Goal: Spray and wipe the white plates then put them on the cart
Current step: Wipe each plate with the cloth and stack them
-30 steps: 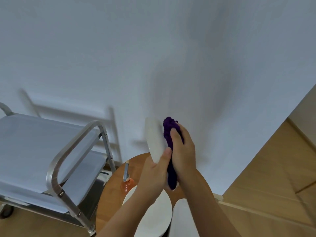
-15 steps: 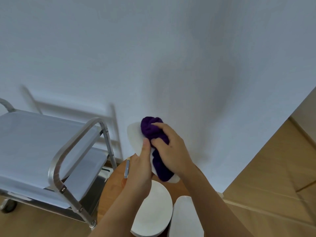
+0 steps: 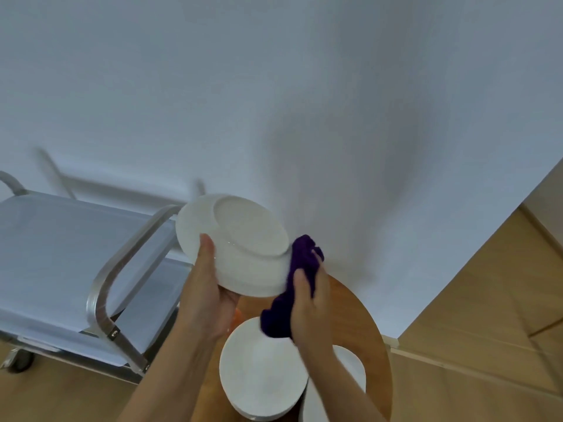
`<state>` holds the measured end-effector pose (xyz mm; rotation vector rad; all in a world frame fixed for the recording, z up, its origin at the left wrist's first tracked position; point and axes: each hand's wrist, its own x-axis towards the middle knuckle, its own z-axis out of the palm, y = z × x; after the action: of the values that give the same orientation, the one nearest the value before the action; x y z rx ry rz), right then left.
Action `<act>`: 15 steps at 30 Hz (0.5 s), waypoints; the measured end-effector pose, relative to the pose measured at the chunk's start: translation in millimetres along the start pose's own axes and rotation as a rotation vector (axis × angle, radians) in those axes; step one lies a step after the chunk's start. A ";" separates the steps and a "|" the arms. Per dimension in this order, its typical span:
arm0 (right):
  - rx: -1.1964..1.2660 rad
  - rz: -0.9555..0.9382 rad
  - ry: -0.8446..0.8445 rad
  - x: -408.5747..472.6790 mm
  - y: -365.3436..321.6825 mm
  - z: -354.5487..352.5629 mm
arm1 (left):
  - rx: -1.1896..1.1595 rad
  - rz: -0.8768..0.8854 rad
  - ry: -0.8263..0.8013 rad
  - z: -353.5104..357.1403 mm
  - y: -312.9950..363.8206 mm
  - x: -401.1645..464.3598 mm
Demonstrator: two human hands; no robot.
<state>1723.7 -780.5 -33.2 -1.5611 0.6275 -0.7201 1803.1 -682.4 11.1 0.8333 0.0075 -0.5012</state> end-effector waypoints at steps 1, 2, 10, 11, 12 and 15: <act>0.010 0.046 -0.020 9.3 -1.6 -5.7 | 0.025 -0.027 -0.047 -6.7 2.6 -1.3; 0.017 0.064 -0.047 18.6 -3.4 -11.7 | 0.054 -0.067 -0.094 -12.2 4.8 -3.0; -0.135 -0.191 -0.162 61.9 -14.2 -16.5 | 0.443 -0.212 -0.234 -13.3 2.3 -8.8; -0.163 -0.216 -0.164 60.3 -14.4 -14.0 | 0.469 -0.205 -0.230 -12.2 2.1 -7.8; -0.180 -0.227 -0.171 57.9 -13.6 -11.4 | 0.479 -0.199 -0.224 -11.0 2.5 -6.6; -0.208 -0.266 -0.218 40.5 -12.5 -4.8 | 0.527 -0.164 -0.220 -8.7 2.2 -2.6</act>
<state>1746.5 -812.6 -16.7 -1.9092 0.3441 -0.6840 1803.3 -673.9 7.2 1.2937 -0.2710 -0.7646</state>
